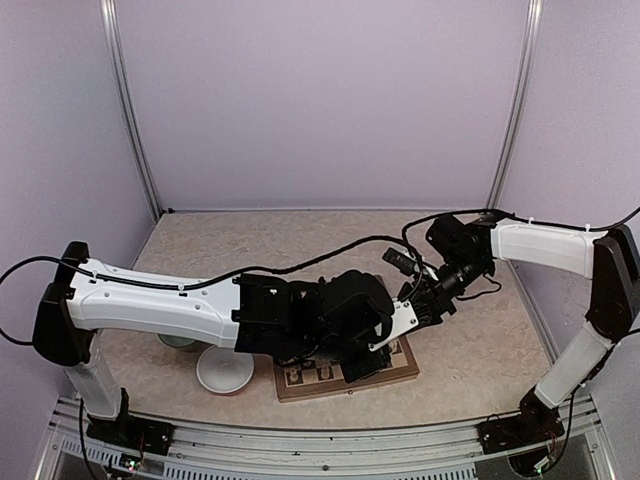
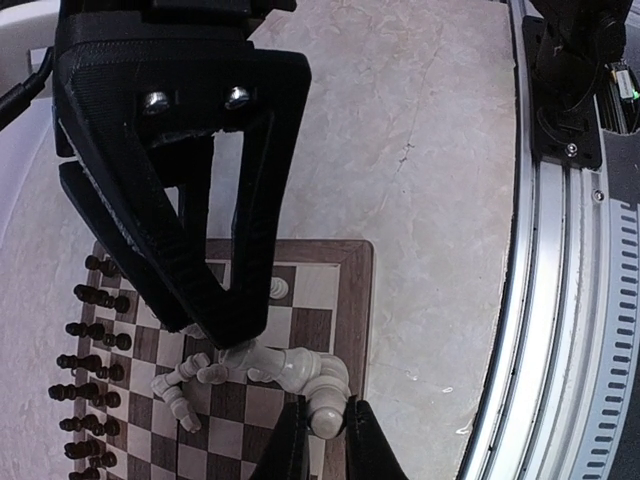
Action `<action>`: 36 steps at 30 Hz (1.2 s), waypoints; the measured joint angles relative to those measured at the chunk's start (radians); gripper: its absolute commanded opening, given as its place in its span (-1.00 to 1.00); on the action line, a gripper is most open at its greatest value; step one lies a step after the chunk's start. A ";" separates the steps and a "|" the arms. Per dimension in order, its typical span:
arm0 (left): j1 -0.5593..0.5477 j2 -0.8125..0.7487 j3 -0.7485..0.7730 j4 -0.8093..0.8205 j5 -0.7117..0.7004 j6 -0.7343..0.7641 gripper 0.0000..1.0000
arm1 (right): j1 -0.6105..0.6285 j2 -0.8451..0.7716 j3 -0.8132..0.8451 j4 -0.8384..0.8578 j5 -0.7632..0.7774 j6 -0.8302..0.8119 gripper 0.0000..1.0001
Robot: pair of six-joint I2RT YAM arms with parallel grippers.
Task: Set up the chess pieces on the board
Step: Pick up the bishop from the chess pile, then place the bishop on f1.
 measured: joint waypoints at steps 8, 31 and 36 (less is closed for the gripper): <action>0.000 0.008 0.000 0.006 -0.001 0.000 -1.00 | 0.029 0.014 0.008 -0.018 0.000 -0.026 -0.20; 0.019 0.053 0.004 0.001 0.028 -0.049 -1.00 | -0.037 0.013 0.025 0.019 0.031 -0.037 -1.00; 0.051 0.119 0.035 -0.039 0.062 -0.105 -1.00 | -0.192 -0.064 -0.019 0.166 0.069 0.045 -1.00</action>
